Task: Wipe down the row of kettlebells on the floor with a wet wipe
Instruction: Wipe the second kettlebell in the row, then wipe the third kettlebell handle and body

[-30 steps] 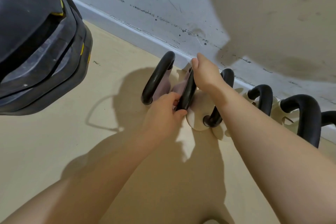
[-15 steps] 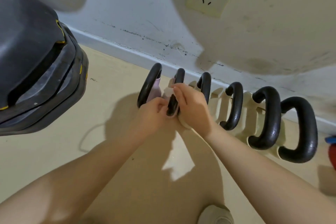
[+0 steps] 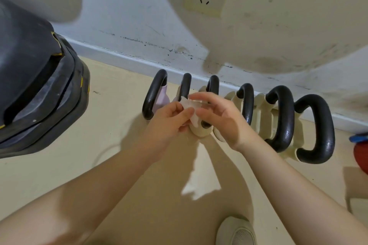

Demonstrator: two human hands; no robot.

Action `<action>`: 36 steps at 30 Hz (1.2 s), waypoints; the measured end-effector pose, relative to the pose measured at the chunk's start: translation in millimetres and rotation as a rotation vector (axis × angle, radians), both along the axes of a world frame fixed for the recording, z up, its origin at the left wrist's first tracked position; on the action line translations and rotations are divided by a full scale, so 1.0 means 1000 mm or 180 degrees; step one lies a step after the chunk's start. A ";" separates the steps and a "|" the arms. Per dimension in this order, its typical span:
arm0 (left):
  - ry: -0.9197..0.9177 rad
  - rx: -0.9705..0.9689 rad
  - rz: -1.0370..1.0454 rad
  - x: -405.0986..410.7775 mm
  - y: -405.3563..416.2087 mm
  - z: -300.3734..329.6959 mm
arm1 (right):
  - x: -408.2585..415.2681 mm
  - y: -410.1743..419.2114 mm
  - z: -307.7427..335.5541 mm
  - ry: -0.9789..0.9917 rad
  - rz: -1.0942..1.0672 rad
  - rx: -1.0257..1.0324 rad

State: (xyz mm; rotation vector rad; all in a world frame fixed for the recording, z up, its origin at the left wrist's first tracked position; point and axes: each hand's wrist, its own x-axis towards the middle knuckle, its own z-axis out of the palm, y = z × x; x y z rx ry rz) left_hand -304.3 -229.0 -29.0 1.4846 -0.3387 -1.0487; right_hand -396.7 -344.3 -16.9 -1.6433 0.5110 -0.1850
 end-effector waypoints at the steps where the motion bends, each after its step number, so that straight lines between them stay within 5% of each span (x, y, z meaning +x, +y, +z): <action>1: -0.0050 0.0009 -0.0011 0.000 -0.002 0.001 | 0.000 -0.003 -0.001 -0.0009 -0.0283 0.0209; 6: -0.0397 0.0094 -0.0073 0.001 -0.015 0.010 | 0.005 -0.009 -0.003 0.0269 -0.0312 0.1449; 14: -0.0353 0.0155 -0.0017 0.012 -0.030 0.014 | 0.004 -0.030 -0.005 0.0299 -0.0774 0.1803; 23: -0.0170 -0.0044 0.0013 0.013 -0.039 0.001 | 0.007 -0.032 -0.022 -0.0537 -0.1126 0.3251; 30: -0.0468 0.0343 0.0118 0.015 -0.051 -0.017 | -0.006 -0.047 -0.020 0.0328 -0.2456 0.1958; 36: -0.0993 0.0848 -0.0280 0.009 -0.068 -0.034 | -0.007 -0.077 -0.003 0.0266 -0.2786 -0.0851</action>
